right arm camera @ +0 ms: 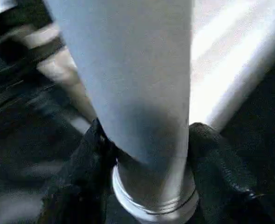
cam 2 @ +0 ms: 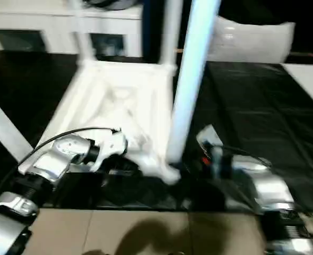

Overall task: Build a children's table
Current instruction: Rotate leg to tighten

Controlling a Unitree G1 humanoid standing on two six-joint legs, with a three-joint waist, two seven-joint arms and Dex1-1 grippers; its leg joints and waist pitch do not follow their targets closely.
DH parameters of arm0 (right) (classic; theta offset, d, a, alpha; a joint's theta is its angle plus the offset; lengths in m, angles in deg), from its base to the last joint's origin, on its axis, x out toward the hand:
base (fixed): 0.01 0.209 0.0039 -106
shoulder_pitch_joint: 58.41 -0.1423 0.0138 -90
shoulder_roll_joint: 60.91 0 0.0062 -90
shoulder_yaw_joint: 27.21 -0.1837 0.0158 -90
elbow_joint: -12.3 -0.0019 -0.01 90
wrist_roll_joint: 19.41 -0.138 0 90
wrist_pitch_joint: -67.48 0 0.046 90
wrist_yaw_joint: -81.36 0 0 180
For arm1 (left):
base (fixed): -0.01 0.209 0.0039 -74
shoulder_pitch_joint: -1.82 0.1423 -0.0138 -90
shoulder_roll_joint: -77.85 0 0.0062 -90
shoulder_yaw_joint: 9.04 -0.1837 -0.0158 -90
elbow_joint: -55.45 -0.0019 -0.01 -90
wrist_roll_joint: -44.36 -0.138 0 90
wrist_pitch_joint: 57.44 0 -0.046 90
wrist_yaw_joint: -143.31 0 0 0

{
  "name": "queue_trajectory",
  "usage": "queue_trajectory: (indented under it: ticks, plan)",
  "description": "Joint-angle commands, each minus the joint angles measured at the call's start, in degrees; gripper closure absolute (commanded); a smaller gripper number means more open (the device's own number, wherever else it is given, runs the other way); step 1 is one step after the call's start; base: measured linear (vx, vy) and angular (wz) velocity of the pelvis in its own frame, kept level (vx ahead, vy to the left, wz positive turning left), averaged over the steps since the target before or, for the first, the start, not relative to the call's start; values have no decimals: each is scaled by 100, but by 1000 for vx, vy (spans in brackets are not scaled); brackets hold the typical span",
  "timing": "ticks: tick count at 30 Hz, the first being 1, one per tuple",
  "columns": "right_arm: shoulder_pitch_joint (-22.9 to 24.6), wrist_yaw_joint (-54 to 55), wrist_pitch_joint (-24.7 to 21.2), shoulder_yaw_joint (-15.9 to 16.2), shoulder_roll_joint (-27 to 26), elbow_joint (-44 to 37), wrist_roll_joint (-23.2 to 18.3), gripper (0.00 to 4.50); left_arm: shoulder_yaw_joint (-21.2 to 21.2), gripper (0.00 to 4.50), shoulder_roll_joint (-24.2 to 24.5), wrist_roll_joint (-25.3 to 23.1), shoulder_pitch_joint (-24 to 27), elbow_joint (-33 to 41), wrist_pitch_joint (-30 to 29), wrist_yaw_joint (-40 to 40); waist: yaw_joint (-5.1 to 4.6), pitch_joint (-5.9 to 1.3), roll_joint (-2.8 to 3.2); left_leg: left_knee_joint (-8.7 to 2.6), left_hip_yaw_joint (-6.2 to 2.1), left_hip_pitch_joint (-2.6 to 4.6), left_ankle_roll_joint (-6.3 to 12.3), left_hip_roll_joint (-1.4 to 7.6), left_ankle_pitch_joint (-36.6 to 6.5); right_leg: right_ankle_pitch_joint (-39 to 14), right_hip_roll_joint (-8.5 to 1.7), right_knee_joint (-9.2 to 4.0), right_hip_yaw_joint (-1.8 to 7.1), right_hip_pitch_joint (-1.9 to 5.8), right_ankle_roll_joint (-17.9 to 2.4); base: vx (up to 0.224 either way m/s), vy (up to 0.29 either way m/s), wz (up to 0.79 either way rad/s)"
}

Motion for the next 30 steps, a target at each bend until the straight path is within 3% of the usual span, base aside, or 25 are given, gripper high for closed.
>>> queue_trajectory:
  ticks: [1,4,6,7,8,10,13,15,16,19,20,22,27,29,30]
  plan:
    - [-221,807,-242,-9,-275,179,136,243,-21,450,-384,186,-30,85,-215,250,18,-337,-109,-413,-64,-41,74,122,-1256,-2984,-356,-565,178,281,-556,0,0,0]
    - [-464,1773,-238,-268,-668,423,252,249,199,450,-735,154,-167,-21,-556,1068,-43,-357,-77,-392,-51,-45,165,110,-1120,-2726,-339,-551,195,270,-628,0,0,0]
    - [-589,2206,7,-346,-853,616,366,249,445,450,-1018,163,-316,-208,-671,1809,-48,-384,-75,-378,-38,-37,212,119,-968,-2297,-330,-515,204,278,-776,0,0,0]
    - [-616,2286,111,-347,-885,674,410,249,489,450,-1086,178,-353,-255,-671,1920,-57,-390,-106,-373,-29,-57,234,118,-895,-2140,-326,-500,208,285,-818,0,0,0]
    - [-635,2277,257,-355,-930,726,410,249,495,450,-1134,166,-366,-262,-683,1968,-24,-420,-89,-357,-25,-72,335,120,-633,-1541,-325,-428,224,319,-978,0,0,0]
    - [-632,2241,443,-407,-1005,726,366,196,457,450,-1161,108,-361,-229,-711,2000,-9,-426,-78,-344,-16,-82,451,118,-486,-1158,-324,-396,229,331,-1095,0,0,0]
    - [-585,2235,425,-577,-1032,563,220,181,320,450,-1038,-8,-259,-80,-707,1854,9,-446,-79,-333,-13,-94,648,119,-296,-680,-332,-332,236,372,-1271,0,0,0]
    - [-556,2135,473,-556,-978,561,211,164,303,450,-995,-22,-247,-77,-691,1807,18,-431,-41,-334,-9,-88,698,132,-313,-660,-326,-343,226,356,-1331,0,0,0]
    - [-508,1931,495,-519,-905,536,165,151,298,450,-944,-29,-247,-93,-644,1769,13,-430,-55,-333,-8,-91,693,131,-353,-695,-329,-345,225,362,-1335,0,0,0]
    - [-361,1362,478,-369,-660,388,92,135,267,450,-793,-40,-232,-117,-478,1603,46,-409,-47,-343,-4,-70,645,136,-620,-1065,-330,-397,225,364,-1244,0,0,0]
    - [-245,975,460,-272,-430,288,88,119,222,450,-664,-85,-209,-155,-290,1505,60,-407,-11,-349,-18,-78,623,136,-650,-1113,-333,-402,221,372,-1214,0,0,0]
    - [-128,575,438,-279,-108,185,48,98,138,450,-473,-85,-129,-147,9,1170,73,-396,-46,-353,-10,-80,628,134,-722,-1199,-325,-417,227,372,-1145,0,0,0]
    - [56,-542,595,-69,523,-34,-75,56,-101,450,-45,0,24,13,449,128,87,-380,-32,-375,-24,-60,523,156,-907,-1777,-338,-469,218,338,-968,0,0,0]
    - [107,-867,523,2,699,-104,-148,43,-180,450,80,57,64,79,595,-225,106,-387,-21,-374,-27,-55,543,173,-877,-1644,-348,-442,229,334,-1029,0,0,0]
    - [153,-1149,495,122,855,-163,-152,43,-207,450,145,92,63,79,678,-387,132,-395,35,-369,-30,-43,546,178,-854,-1489,-348,-424,229,331,-1105,0,0,0]
